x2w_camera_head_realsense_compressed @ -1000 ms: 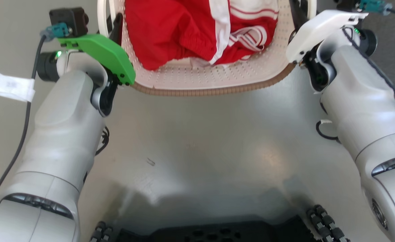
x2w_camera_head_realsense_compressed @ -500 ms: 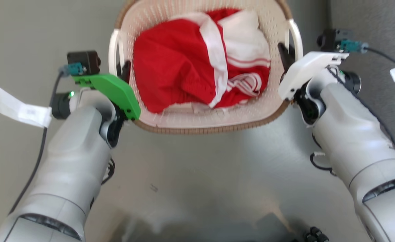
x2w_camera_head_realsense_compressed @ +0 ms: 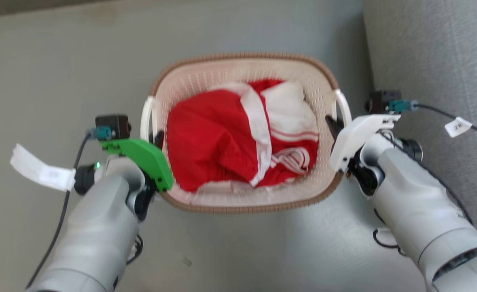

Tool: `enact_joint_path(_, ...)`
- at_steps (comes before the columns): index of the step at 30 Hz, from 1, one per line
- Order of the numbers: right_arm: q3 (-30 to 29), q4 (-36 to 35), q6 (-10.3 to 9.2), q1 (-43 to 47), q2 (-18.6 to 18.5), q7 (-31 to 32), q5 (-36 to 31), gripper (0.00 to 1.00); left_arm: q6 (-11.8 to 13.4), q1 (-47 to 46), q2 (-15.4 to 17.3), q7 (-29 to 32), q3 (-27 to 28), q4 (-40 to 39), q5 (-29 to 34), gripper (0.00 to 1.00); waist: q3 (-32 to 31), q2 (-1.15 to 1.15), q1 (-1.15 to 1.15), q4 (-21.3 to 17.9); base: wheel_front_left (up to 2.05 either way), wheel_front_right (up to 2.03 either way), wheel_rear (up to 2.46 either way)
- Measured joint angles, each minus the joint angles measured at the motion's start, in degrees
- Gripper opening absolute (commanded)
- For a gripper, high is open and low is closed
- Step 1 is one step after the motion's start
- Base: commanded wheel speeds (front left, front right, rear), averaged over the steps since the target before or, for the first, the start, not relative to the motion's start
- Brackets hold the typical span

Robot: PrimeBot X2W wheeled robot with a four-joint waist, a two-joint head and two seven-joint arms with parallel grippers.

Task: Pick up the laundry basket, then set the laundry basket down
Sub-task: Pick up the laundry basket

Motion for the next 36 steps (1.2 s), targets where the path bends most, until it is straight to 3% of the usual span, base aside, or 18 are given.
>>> enact_joint_path(36,8.77,-2.23,-0.09,16.9,-0.1,7.46,8.86,0.0,-0.02,17.33,0.25,3.69,-3.56,1.32,-8.27,0.0,-23.38,0.0,0.0,-0.8,0.0,0.0,0.0)
